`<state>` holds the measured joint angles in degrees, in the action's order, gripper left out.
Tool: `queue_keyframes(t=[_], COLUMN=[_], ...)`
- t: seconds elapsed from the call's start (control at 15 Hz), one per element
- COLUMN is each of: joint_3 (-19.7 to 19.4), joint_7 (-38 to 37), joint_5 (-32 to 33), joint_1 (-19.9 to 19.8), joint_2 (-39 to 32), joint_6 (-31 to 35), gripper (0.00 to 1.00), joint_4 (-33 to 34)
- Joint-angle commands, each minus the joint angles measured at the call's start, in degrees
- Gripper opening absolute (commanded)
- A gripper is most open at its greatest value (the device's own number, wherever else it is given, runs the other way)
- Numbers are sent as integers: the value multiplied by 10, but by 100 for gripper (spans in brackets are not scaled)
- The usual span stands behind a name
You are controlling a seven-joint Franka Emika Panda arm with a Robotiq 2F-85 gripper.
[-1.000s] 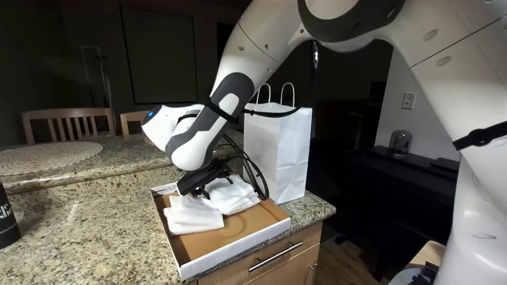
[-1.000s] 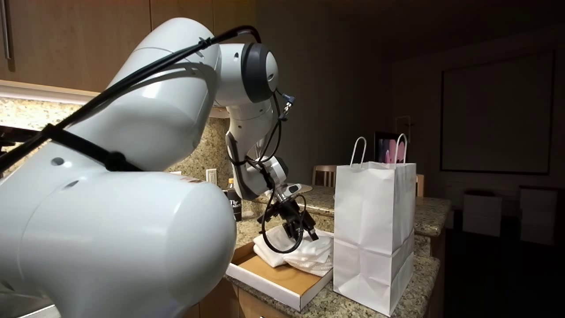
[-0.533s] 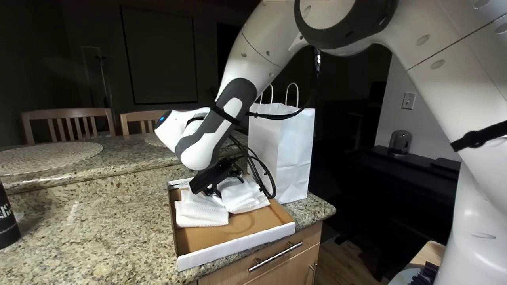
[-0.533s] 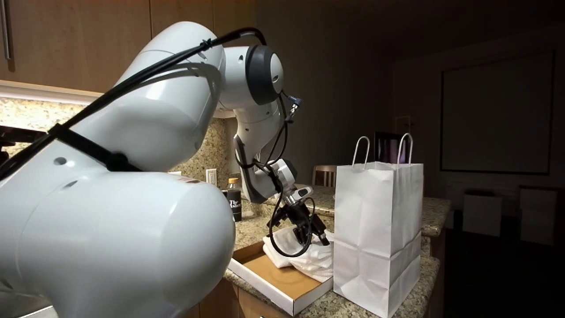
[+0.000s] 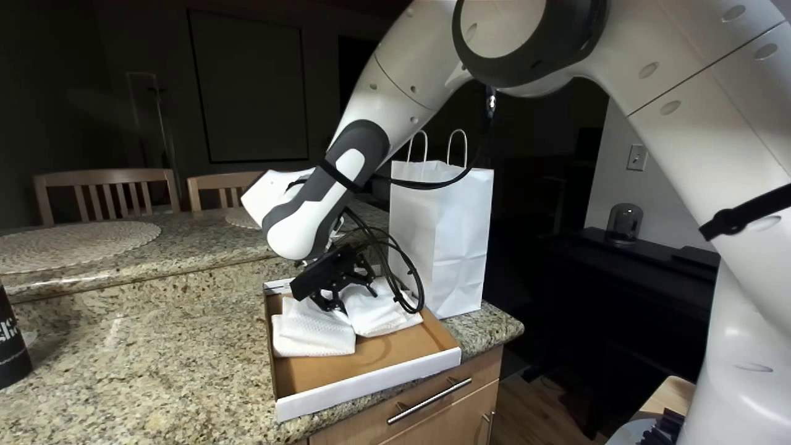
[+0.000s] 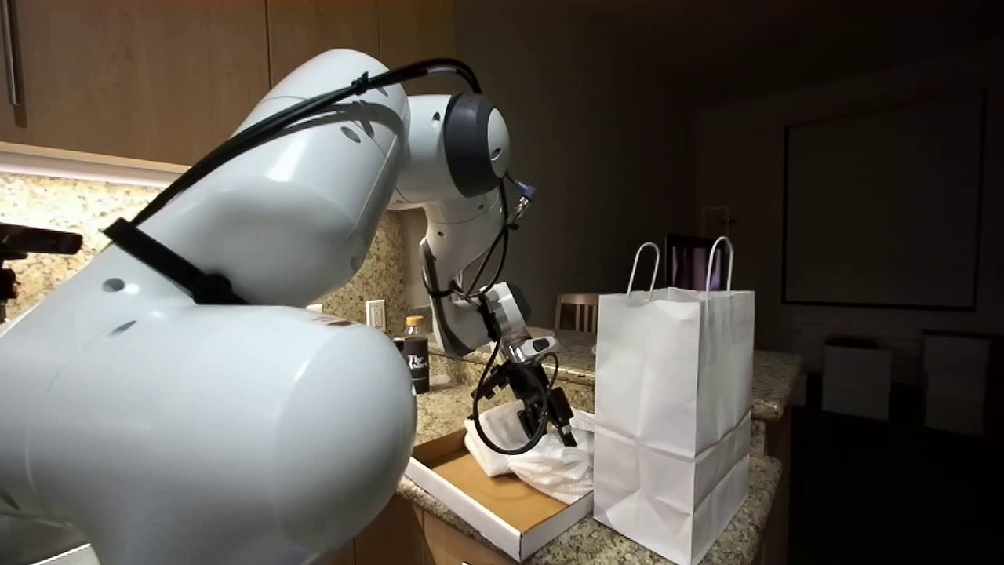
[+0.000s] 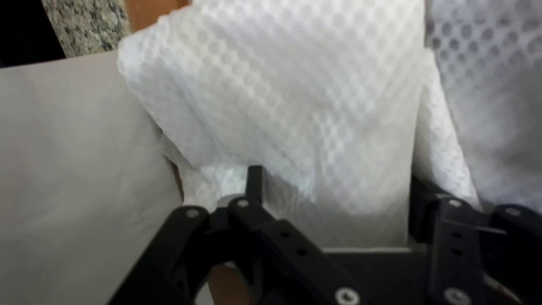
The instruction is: Put the white towels inside the bag
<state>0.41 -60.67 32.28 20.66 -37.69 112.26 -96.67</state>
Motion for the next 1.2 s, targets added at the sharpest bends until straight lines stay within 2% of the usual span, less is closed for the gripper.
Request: queue_keyframes(t=[0.0, 0.4, 0.6, 0.67, 0.73, 1.13], joint_3=[9, 16, 18, 18, 18, 24], joint_7=[42, 75, 100, 105, 108, 131], joint_5=[-38, -93, -129, -140, -147, -174], joint_1=[-9, -17, -22, -23, -24, -32], joint_2=[0, 11, 23, 36, 48, 174], joint_6=[-10, -11, -12, -8, -6, 7], gripper=[47, 10, 6, 10, 8, 9], joint_4=[12, 13, 7, -3, -10, -74])
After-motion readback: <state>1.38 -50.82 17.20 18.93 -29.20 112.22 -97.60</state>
